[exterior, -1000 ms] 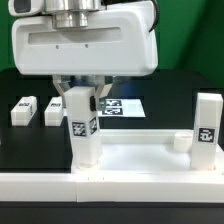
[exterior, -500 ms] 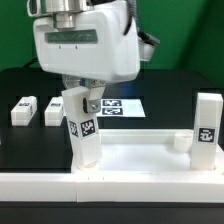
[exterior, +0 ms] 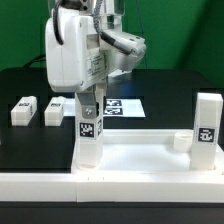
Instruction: Assemble desk
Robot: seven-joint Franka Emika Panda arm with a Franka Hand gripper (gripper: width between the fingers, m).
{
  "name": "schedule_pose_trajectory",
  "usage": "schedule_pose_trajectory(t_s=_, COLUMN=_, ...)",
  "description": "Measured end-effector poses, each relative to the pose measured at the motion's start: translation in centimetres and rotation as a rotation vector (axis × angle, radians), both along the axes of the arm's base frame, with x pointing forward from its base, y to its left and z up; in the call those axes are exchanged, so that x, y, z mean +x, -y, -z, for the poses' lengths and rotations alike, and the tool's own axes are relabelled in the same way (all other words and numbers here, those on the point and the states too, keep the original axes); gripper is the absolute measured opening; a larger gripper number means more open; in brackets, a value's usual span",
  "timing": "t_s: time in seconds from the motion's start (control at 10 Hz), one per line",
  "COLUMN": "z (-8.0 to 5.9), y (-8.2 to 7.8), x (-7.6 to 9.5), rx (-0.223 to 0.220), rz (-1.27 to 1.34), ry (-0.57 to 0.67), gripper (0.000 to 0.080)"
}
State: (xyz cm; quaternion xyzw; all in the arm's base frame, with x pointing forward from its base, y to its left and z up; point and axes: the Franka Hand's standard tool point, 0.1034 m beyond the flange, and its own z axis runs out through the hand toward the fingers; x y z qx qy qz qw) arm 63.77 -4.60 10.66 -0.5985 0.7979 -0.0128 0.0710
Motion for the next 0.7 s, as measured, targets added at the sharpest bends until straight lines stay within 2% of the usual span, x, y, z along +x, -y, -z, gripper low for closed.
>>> schedule_pose_trajectory(t_s=0.2, z=0.0, y=0.0, x=0.0, rx=-0.008, rz=-0.058, ry=0.003, gripper=0.0291)
schedule_pose_trajectory(t_s=0.3, z=0.2, y=0.1, x=-0.5, rx=-0.043, rz=-0.287, ry=0.009, gripper=0.0476)
schedule_pose_trajectory(t_s=0.4, z=0.1, y=0.0, x=-1.3, rx=-0.065, rz=-0.513, ry=0.021, gripper=0.0592)
schedule_pose_trajectory(t_s=0.7, z=0.3, y=0.1, x=-1.6, rx=-0.095, rz=-0.770, ry=0.034, gripper=0.0638)
